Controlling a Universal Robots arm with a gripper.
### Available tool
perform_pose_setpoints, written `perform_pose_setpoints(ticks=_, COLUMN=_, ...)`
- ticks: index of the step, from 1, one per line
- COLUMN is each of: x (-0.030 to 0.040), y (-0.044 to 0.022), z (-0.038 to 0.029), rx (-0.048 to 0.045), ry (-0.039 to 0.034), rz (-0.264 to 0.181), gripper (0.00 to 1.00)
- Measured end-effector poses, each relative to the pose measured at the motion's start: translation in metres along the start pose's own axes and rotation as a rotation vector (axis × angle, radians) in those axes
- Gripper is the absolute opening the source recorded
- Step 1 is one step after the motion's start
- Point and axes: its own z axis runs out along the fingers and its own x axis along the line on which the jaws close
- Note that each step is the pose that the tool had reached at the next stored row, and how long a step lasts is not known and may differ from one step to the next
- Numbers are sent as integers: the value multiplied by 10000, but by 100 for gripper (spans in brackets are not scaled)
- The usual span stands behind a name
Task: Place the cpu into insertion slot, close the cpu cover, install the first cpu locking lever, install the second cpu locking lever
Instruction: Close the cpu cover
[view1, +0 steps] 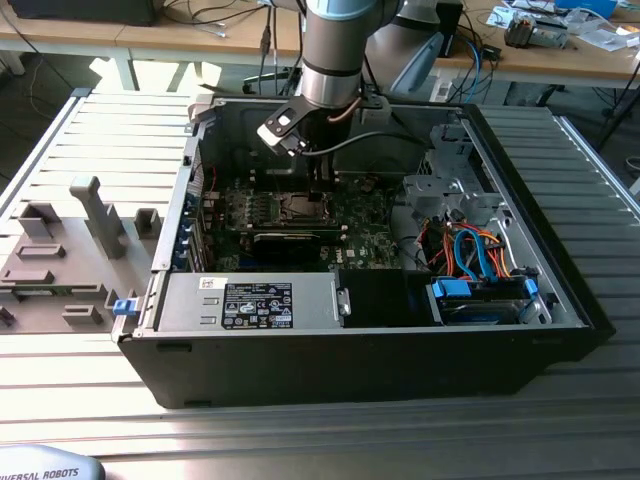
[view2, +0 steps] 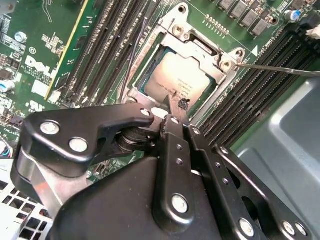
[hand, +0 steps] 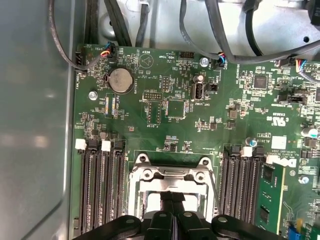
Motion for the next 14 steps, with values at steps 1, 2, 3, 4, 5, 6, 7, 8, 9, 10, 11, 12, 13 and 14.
perform_pose_setpoints(ticks=1, x=-1, y=-1, z=-15, rx=0, ry=0, rz=0, gripper=11)
perform_pose_setpoints(ticks=2, x=-2, y=-2, z=-38, rx=-1, ry=0, rz=0, gripper=11)
perform_pose_setpoints(ticks=3, x=-2, y=-2, z=-55, rx=-1, ry=1, rz=-1, gripper=11)
perform_pose_setpoints(ticks=4, x=-3, y=-3, z=-79, rx=0, ry=0, rz=0, gripper=11)
perform_pose_setpoints(ticks=5, x=-5, y=-5, z=-105, rx=0, ry=0, rz=0, gripper=11)
perform_pose_setpoints(ticks=6, x=-5, y=-5, z=-116, rx=0, ry=-1, rz=0, gripper=11)
perform_pose_setpoints(ticks=7, x=-6, y=-6, z=-127, rx=0, ry=0, rz=-1, gripper=11)
perform_pose_setpoints(ticks=8, x=-6, y=-6, z=-134, rx=0, ry=0, rz=0, gripper=11)
perform_pose_setpoints(ticks=9, x=-6, y=-6, z=-140, rx=-1, ry=0, rz=-1, gripper=11)
perform_pose_setpoints(ticks=10, x=-6, y=-6, z=-142, rx=-2, ry=2, rz=-1, gripper=11)
perform_pose_setpoints(ticks=11, x=-6, y=-6, z=-142, rx=-3, ry=3, rz=0, gripper=11)
perform_pose_setpoints(ticks=12, x=-6, y=-6, z=-147, rx=-1, ry=0, rz=-1, gripper=11)
perform_pose_setpoints(ticks=13, x=-6, y=-7, z=-150, rx=0, ry=0, rz=0, gripper=11)
perform_pose_setpoints(ticks=14, x=-6, y=-7, z=-151, rx=-1, ry=1, rz=-1, gripper=11)
